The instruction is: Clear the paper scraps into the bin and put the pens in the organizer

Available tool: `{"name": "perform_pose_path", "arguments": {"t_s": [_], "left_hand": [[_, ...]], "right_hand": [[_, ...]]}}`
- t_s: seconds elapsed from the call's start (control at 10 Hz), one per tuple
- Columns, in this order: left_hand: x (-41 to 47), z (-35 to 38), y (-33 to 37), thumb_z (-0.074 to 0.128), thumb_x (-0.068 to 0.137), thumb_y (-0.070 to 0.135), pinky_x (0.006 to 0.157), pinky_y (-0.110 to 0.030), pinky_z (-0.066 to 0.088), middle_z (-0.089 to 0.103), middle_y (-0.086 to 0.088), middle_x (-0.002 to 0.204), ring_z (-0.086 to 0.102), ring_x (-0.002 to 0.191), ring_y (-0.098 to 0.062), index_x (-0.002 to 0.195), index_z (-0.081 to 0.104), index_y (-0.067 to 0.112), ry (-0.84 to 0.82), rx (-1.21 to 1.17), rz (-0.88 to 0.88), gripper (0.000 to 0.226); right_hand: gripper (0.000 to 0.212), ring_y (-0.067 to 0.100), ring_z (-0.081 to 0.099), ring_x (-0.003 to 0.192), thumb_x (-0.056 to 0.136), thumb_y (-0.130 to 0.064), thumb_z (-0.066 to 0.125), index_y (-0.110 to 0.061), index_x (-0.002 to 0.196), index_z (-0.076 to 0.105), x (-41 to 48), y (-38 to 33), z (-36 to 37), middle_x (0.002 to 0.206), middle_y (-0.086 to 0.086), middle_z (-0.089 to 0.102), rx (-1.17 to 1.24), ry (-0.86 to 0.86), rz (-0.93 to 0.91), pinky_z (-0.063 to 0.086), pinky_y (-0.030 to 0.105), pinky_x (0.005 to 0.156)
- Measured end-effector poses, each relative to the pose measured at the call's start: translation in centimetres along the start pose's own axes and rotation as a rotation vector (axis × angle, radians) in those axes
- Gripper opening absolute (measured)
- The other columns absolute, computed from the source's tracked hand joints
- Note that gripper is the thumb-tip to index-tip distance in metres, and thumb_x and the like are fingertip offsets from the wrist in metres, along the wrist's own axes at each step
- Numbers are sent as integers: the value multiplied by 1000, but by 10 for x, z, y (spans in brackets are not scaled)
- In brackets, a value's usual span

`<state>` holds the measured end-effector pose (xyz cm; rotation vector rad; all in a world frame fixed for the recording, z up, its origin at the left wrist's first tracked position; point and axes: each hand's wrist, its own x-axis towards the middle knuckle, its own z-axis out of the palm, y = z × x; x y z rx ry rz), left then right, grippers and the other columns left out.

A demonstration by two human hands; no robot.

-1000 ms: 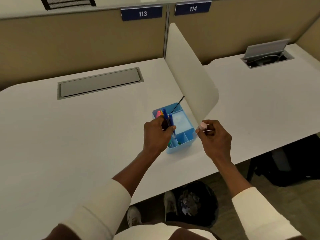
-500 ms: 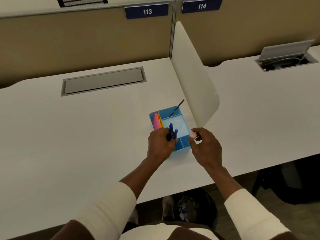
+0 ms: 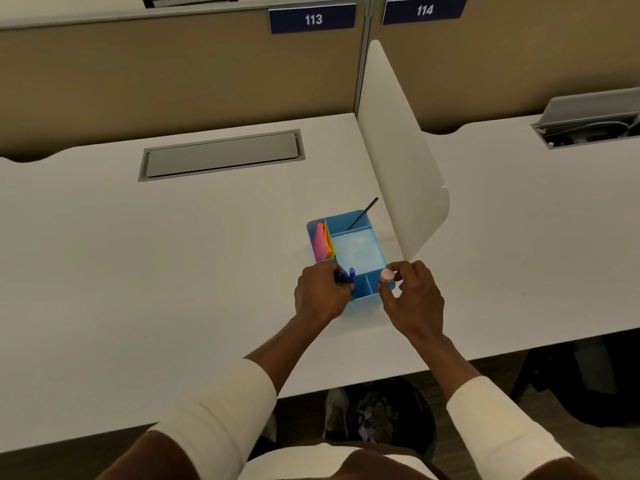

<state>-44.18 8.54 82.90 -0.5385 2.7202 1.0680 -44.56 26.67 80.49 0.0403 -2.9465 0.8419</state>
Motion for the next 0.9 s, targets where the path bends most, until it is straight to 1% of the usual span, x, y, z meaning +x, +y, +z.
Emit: {"name": "perform_pose_path", "arguments": {"t_s": [0.1,0.2,0.3,0.4,0.5,0.6,0.7,0.8,0.9], "left_hand": [[0,2,-1,81,90,35,81,-31,55,79,-2,107,72,97,-22,106,75,19,-13,-3,-21,23],[0,4,2,81,88,43,81,-32,56,79,-2,109,71,95,-20,109,75,20,-2,27,-29,31],[1,4,4,81,89,44,81,-33,56,78,-2,114,71,99,-21,111,74,21,13,60,-32,33],[2,4,3,80,90,39,83,-34,57,78,-4,114,70,97,-20,113,73,20,22,77,-35,30],[3,4,3,79,91,35,81,-33,56,78,-4,111,68,91,-18,111,74,19,36,81,-39,26],[3,2,2,79,91,34,84,-36,59,79,-4,111,73,97,-21,111,75,18,34,82,-43,26],[2,0,1,80,90,38,82,-37,59,79,-4,110,74,98,-22,112,74,18,49,86,-44,29],[2,0,-2,80,90,41,85,-39,61,79,-3,112,74,100,-22,113,75,19,48,64,-43,32],[2,-2,-3,78,92,39,84,-38,61,80,-1,111,74,97,-20,110,77,19,52,40,-51,27]], "right_hand": [[42,22,66,93,88,-36,81,-15,122,66,0,1,1,110,7,66,-3,-9,7,43,26,68],[42,22,65,92,88,-36,81,-15,121,67,0,2,2,109,8,65,-26,-8,-10,44,26,67],[40,22,64,91,89,-38,79,-14,120,69,1,2,4,107,9,64,-44,-4,-28,44,25,65],[39,22,64,92,92,-39,76,-14,122,71,2,2,5,107,8,64,-40,-4,-39,45,24,64],[40,22,64,97,95,-37,73,-13,127,71,1,1,7,109,9,64,-40,-18,-47,46,25,64],[39,24,64,99,96,-33,73,-13,129,71,1,1,8,110,10,64,-29,-21,-48,48,26,66],[37,23,65,100,94,-31,76,-14,126,71,1,1,6,111,9,65,-11,-18,-44,49,26,68],[34,23,65,99,92,-31,77,-14,121,72,1,2,7,111,9,65,1,-17,-59,49,26,69],[32,23,66,98,92,-30,78,-14,119,72,1,4,6,112,9,66,17,-6,-64,50,26,70]]}}
